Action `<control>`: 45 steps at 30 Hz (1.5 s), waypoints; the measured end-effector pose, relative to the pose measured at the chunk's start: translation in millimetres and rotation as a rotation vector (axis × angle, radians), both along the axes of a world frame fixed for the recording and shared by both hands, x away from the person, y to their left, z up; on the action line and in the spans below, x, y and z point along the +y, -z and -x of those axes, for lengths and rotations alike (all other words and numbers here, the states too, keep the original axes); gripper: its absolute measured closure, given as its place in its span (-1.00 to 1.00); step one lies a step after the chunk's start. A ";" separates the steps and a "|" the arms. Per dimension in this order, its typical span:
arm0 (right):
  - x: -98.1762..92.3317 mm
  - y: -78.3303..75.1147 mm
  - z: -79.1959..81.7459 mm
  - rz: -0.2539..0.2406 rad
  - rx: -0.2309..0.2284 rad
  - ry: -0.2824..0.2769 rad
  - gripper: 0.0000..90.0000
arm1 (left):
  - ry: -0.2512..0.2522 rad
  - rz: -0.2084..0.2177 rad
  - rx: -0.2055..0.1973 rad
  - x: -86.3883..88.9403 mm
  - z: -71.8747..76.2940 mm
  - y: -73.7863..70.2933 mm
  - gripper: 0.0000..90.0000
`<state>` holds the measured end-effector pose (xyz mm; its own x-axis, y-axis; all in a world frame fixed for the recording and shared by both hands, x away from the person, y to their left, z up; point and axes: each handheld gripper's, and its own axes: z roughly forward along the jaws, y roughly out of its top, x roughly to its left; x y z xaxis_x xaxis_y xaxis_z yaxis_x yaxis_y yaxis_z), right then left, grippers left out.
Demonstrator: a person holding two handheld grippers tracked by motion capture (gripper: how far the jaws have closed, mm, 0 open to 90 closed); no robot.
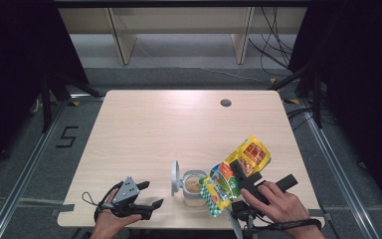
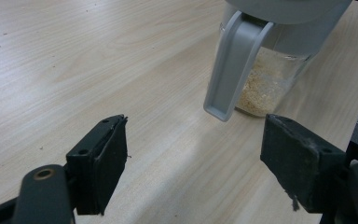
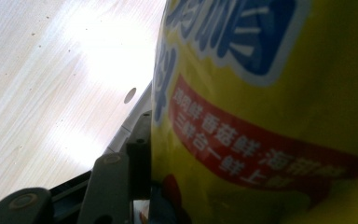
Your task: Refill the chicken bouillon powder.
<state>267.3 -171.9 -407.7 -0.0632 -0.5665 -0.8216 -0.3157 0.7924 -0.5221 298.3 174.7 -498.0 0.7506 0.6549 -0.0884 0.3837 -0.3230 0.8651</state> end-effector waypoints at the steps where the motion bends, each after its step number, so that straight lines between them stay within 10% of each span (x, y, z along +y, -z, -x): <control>1: -0.3 0.0 -0.1 -0.002 -0.005 -0.006 0.18 | -0.005 -0.005 0.001 0.0 0.3 -0.3 -0.51; 45: -0.3 0.3 -1.3 -0.004 0.017 -0.010 0.18 | 0.001 -0.007 0.003 0.1 0.0 -0.1 -0.51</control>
<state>268.6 -172.2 -408.0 -0.0710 -0.5641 -0.8226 -0.3324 0.7910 -0.5137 298.3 174.8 -497.9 0.7507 0.6550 -0.0857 0.3858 -0.3293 0.8618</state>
